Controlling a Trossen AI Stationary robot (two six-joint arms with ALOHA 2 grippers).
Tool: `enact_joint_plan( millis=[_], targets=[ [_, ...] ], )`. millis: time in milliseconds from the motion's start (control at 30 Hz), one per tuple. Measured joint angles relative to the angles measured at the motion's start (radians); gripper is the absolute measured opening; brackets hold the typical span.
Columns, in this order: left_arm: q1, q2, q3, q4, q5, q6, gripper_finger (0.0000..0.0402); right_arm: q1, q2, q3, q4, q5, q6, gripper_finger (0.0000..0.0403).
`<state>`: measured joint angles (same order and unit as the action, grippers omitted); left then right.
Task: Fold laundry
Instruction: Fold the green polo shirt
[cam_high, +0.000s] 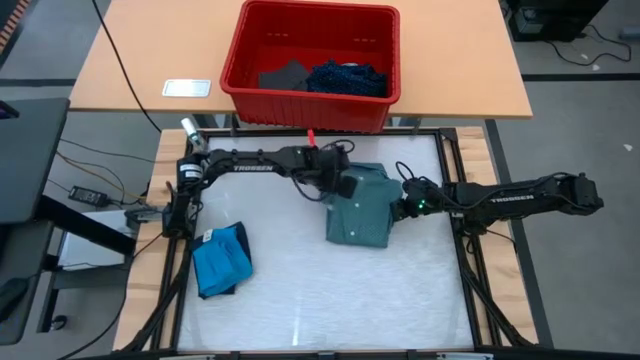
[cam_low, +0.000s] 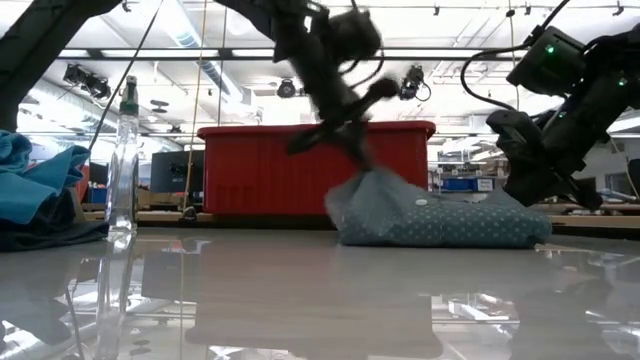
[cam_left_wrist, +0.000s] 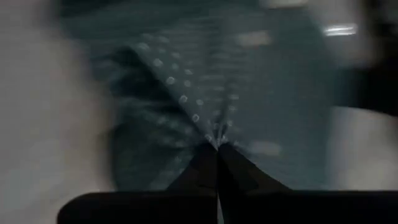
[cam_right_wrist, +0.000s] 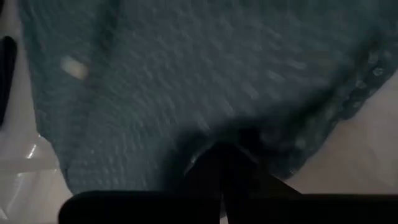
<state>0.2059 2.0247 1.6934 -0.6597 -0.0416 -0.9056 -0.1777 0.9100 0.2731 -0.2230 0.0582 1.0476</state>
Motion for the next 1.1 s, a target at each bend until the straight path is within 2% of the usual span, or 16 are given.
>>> enact_joint_plan(
  millis=[67, 167, 300, 467, 667, 833, 967, 1100],
  targets=[
    [0.010, 0.002, -0.003, -0.092, -0.049, -0.007, 0.0000, 0.004, 0.000, 0.000, 0.000, 0.000, -0.005, 0.0008],
    [0.012, 0.004, -0.058, -0.044, -0.057, -0.025, 0.0001, 0.016, -0.002, 0.000, 0.009, 0.001, -0.024, 0.0015],
    [0.024, 0.009, -0.130, 0.027, 0.008, -0.074, 0.0011, 0.046, -0.021, 0.000, 0.006, -0.041, -0.001, 0.0033],
    [0.040, -0.015, -0.136, -0.004, 0.031, -0.067, 0.0037, 0.119, -0.087, 0.000, 0.018, -0.050, 0.107, 0.0036],
    [0.067, -0.120, -0.134, -0.032, -0.043, 0.021, 0.0086, 0.182, -0.131, 0.062, 0.028, 0.074, 0.105, 0.0022],
    [0.086, -0.164, -0.133, 0.022, -0.043, 0.115, 0.0122, 0.112, -0.030, 0.102, 0.067, 0.150, -0.064, 0.0006],
    [0.065, -0.108, -0.132, 0.179, 0.066, 0.211, 0.0129, -0.021, 0.152, 0.100, 0.196, 0.043, -0.181, 0.0008],
    [0.048, -0.010, -0.133, 0.254, 0.102, 0.264, 0.0124, -0.107, 0.307, 0.100, 0.248, 0.026, -0.203, 0.0007]
  ],
)
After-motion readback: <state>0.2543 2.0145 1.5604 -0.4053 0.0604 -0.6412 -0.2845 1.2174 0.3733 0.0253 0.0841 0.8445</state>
